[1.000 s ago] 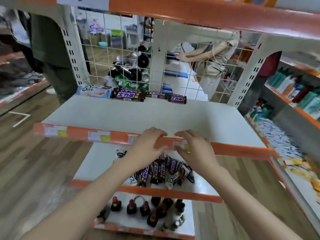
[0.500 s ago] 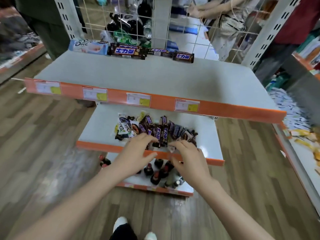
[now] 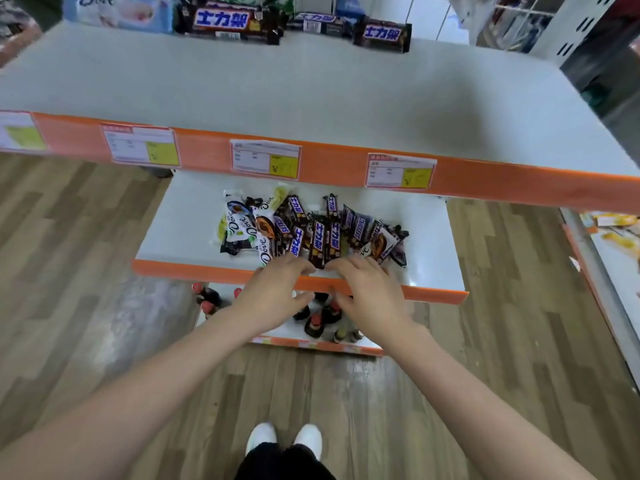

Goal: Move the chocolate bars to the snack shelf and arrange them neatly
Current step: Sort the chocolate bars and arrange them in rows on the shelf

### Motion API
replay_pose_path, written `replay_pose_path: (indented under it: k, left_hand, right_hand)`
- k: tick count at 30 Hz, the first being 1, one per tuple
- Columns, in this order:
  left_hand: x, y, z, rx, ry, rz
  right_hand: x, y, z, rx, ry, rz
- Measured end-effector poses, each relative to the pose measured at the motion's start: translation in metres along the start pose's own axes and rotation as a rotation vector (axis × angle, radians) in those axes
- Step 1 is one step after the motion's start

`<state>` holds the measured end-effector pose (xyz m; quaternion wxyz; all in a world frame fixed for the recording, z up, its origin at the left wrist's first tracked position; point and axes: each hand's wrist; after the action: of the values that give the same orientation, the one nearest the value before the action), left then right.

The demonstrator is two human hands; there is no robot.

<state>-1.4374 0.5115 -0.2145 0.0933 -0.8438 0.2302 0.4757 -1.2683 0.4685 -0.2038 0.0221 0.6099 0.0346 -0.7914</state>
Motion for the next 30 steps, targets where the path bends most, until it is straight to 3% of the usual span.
replay_pose_path:
  k: [8,14,19,25,30]
  left_hand:
    - [0.045,-0.040,0.040,-0.036,-0.019,0.133]
    - [0.069,-0.082,0.072,-0.021,0.070,0.115]
    - [0.093,-0.123,0.091,0.053,-0.085,0.063]
    - [0.114,-0.156,0.103,0.300,-0.508,0.048]
    - [0.119,-0.158,0.103,0.426,-0.600,-0.019]
  right_hand:
    - [0.056,-0.035,-0.021,0.057,0.004,0.019]
    - [0.101,-0.071,-0.055,0.172,-0.109,-0.046]
    - [0.136,-0.101,-0.073,0.223,-0.109,-0.079]
    - [0.158,-0.126,-0.074,0.249,-0.056,-0.029]
    - [0.159,-0.131,-0.069,0.298,0.036,-0.027]
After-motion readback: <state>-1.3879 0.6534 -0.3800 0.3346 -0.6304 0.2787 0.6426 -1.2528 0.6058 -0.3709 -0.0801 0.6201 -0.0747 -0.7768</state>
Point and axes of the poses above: each hand's wrist, its own y-axis away from the middle knuckle, its own x-axis out of the palm, z = x × y, and after that the axes turned 6 degrees about -z, right-handed
